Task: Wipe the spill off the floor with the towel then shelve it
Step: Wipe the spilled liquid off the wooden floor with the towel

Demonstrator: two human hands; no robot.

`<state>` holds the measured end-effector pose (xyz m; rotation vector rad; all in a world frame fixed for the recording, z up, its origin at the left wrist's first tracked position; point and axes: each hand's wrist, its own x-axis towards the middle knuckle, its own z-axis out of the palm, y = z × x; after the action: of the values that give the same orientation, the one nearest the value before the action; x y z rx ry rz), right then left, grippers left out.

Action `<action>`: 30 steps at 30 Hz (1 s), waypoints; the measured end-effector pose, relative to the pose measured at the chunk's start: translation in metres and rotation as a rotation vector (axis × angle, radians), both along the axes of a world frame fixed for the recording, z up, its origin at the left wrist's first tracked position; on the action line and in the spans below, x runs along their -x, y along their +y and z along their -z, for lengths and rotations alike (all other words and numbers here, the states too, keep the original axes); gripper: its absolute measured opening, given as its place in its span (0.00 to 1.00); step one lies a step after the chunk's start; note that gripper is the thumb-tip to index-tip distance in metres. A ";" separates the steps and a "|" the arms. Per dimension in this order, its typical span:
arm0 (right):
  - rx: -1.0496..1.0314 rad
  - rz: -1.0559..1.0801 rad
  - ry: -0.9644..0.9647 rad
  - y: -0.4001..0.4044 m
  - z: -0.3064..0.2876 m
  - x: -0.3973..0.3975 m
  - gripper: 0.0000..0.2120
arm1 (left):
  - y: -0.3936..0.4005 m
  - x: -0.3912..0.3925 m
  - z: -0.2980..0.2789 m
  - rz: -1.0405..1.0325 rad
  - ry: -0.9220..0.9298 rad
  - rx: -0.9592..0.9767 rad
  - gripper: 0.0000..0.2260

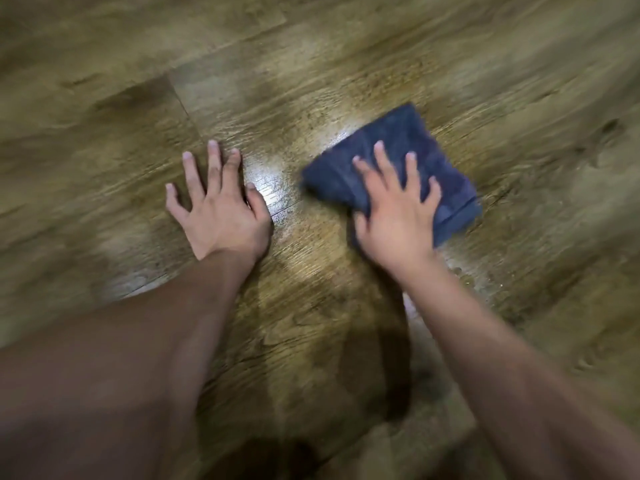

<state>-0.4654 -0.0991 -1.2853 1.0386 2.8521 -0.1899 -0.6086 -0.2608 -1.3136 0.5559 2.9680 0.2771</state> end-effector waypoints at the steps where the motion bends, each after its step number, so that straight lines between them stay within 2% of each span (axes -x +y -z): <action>1: 0.020 0.065 0.002 0.026 0.000 0.011 0.36 | 0.000 0.000 0.001 -0.003 0.005 -0.002 0.26; 5: 0.106 0.241 0.018 0.115 -0.003 0.041 0.32 | -0.001 0.000 0.002 -0.006 0.005 -0.004 0.26; 8: 0.145 0.226 0.061 0.119 -0.002 0.040 0.31 | -0.001 0.001 0.000 -0.004 -0.004 0.005 0.26; 13: 0.111 0.098 0.140 0.020 -0.004 -0.004 0.34 | 0.000 0.001 0.000 -0.006 -0.005 0.007 0.27; 17: 0.116 -0.016 0.049 -0.105 -0.004 -0.051 0.39 | -0.001 0.001 0.000 -0.009 -0.003 -0.008 0.27; 20: 0.116 -0.069 -0.031 -0.145 -0.002 -0.070 0.41 | 0.000 0.000 0.000 -0.002 -0.002 0.001 0.27; 25: 0.078 -0.105 -0.015 -0.090 -0.002 -0.048 0.35 | -0.001 0.001 0.002 -0.005 -0.007 0.018 0.28; 30: 0.092 0.146 0.049 0.023 -0.001 0.014 0.33 | -0.001 0.001 0.002 0.008 -0.004 0.033 0.28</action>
<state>-0.4796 -0.0761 -1.2845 1.2392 2.7809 -0.3591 -0.6093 -0.2614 -1.3157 0.5620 2.9606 0.2272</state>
